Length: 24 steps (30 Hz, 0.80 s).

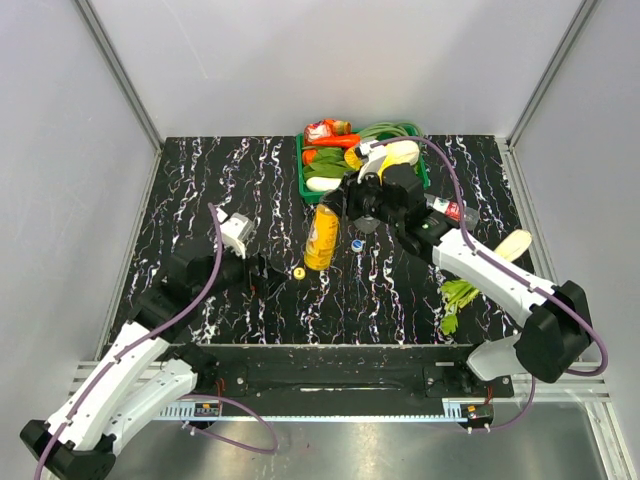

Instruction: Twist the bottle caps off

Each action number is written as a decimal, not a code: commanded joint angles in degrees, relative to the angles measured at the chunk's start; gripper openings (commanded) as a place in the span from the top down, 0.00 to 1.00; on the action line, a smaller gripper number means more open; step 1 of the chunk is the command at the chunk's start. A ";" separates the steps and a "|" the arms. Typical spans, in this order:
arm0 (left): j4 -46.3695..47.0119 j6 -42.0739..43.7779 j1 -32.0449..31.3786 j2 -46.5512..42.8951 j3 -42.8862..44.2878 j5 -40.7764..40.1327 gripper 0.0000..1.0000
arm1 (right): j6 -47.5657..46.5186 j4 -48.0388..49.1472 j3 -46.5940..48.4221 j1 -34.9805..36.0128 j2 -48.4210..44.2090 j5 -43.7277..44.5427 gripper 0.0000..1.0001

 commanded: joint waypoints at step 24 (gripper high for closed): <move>1.83 0.14 2.93 3.77 2.60 4.26 0.01 | -21.38 27.99 -3.55 11.29 14.54 21.15 1.00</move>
